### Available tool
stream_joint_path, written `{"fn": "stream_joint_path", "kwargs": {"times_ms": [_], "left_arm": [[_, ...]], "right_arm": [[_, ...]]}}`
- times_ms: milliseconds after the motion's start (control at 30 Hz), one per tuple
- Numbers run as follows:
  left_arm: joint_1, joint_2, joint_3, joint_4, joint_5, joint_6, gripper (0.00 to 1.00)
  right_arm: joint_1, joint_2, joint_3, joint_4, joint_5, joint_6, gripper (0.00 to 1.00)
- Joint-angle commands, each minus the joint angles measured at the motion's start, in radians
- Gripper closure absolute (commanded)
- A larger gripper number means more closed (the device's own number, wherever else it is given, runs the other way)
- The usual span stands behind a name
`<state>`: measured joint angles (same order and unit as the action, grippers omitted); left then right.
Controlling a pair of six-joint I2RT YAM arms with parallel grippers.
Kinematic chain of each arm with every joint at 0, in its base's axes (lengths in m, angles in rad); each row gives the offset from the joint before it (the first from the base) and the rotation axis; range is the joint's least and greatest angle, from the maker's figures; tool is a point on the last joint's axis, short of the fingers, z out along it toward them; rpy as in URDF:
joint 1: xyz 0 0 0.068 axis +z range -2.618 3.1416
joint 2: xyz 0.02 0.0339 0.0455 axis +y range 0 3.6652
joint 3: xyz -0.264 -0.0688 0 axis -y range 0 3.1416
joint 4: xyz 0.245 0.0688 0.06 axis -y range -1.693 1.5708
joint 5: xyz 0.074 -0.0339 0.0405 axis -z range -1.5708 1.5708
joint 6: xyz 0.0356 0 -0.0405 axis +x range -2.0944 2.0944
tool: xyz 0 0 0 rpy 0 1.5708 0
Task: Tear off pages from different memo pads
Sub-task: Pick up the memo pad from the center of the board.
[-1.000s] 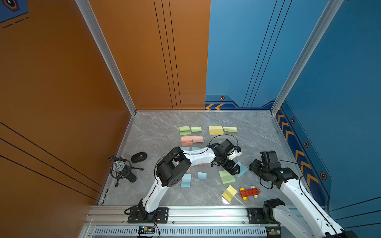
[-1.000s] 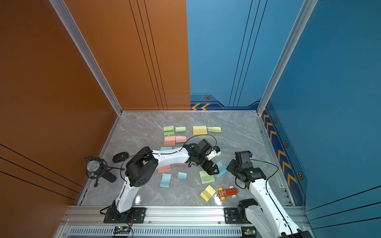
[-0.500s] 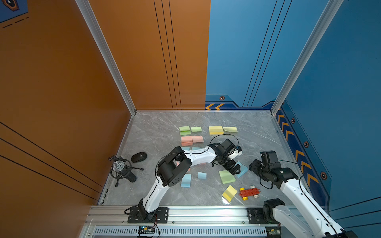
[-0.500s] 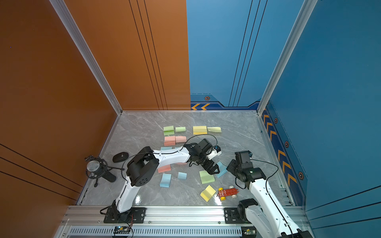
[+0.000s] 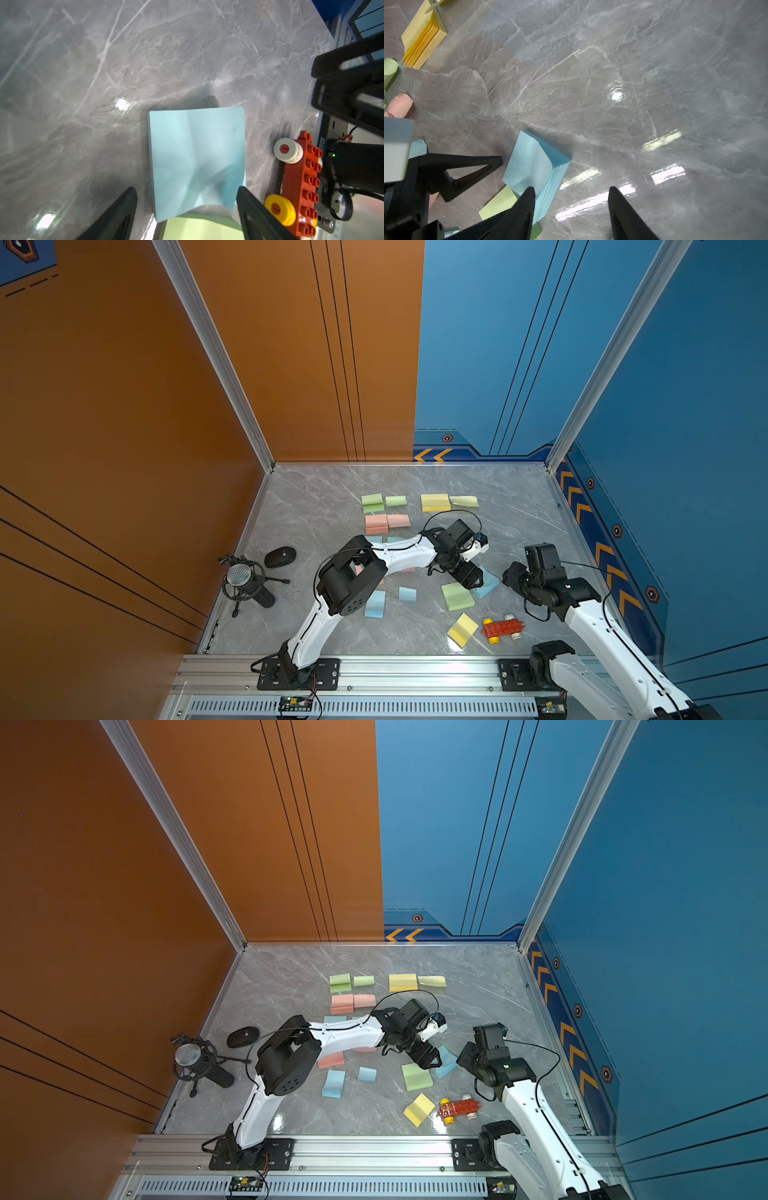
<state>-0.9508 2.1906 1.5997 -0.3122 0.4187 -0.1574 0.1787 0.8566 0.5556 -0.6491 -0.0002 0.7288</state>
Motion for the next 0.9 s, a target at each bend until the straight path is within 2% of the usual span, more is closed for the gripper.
{"fn": "stream_joint_path", "kwargs": {"times_ms": [0, 67, 333, 600, 867], "left_arm": [[0.007, 0.024, 0.022, -0.029, -0.023, -0.007, 0.22], [0.013, 0.029, 0.023, -0.028, -0.023, -0.013, 0.24], [0.026, 0.029, 0.025, -0.027, -0.023, -0.021, 0.28], [0.029, 0.021, 0.014, -0.025, -0.018, -0.021, 0.28], [0.029, 0.021, 0.014, -0.026, -0.014, -0.023, 0.28]], "right_arm": [[0.012, 0.018, 0.057, -0.032, -0.017, -0.091, 0.44], [0.014, 0.025, 0.078, -0.041, -0.02, -0.074, 0.47], [0.038, 0.093, 0.043, 0.06, -0.128, 0.162, 0.55], [0.087, 0.116, -0.043, 0.225, -0.121, 0.35, 0.63], [0.088, 0.173, -0.071, 0.295, -0.098, 0.383, 0.67]]}}
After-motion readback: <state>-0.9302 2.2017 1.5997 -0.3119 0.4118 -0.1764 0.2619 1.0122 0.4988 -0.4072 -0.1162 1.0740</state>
